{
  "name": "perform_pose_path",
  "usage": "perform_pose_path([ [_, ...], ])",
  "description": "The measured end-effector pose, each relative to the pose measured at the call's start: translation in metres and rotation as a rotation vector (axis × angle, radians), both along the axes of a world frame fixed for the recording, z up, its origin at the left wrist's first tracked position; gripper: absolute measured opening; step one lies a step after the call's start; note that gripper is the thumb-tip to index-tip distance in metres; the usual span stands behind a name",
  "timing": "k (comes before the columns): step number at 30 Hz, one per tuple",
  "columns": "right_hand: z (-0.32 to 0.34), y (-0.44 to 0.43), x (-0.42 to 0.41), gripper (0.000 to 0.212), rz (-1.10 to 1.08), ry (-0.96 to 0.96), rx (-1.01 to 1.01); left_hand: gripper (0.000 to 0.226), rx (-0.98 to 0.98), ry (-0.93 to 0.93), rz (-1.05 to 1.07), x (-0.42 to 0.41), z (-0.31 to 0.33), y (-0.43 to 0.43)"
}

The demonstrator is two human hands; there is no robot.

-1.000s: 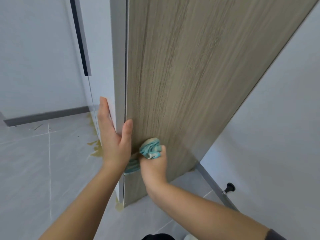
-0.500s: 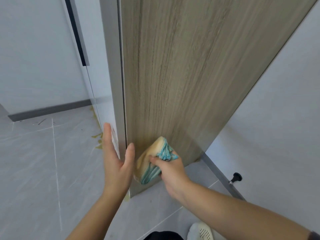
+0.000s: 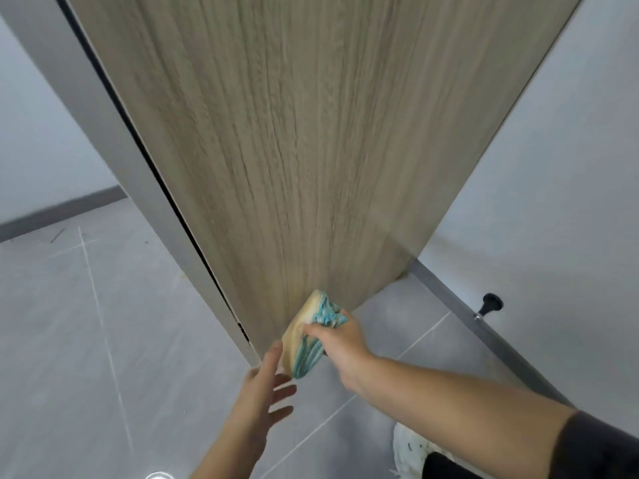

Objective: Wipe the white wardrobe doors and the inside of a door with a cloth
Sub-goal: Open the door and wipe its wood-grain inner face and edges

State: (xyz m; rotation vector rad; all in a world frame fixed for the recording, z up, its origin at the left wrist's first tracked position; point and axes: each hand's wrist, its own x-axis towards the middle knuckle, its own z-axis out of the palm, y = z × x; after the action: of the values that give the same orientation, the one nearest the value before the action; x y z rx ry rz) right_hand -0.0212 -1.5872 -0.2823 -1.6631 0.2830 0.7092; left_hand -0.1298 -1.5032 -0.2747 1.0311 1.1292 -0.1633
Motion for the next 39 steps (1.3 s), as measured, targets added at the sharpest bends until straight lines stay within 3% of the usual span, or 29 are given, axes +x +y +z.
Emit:
perform_pose_path([
  [2,-0.021,0.001,-0.002,0.031,-0.013,0.01,-0.023,0.039,-0.168,-0.018,-0.005,0.007,-0.02,-0.006],
  [9,-0.1,0.003,0.0,0.03,0.093,0.155,-0.239,0.018,-0.238,0.089,0.191,0.013,-0.102,-0.001],
  [14,-0.143,0.011,0.009,0.035,0.033,0.312,-0.302,0.025,-0.341,0.14,0.34,0.027,-0.149,0.005],
  [19,-0.174,0.032,0.022,0.041,-0.025,0.392,-0.294,0.034,-0.303,0.12,0.457,0.053,-0.182,0.023],
  [31,-0.18,0.051,0.025,0.038,-0.038,0.438,-0.247,0.035,-0.256,0.15,0.644,0.052,-0.189,0.029],
  [36,-0.154,0.047,0.026,0.033,-0.07,0.365,-0.217,0.033,-0.277,0.047,0.652,0.047,-0.157,0.028],
  [39,-0.121,0.04,0.03,0.032,-0.073,0.29,-0.158,0.021,-0.258,-0.013,0.607,0.043,-0.124,0.028],
])
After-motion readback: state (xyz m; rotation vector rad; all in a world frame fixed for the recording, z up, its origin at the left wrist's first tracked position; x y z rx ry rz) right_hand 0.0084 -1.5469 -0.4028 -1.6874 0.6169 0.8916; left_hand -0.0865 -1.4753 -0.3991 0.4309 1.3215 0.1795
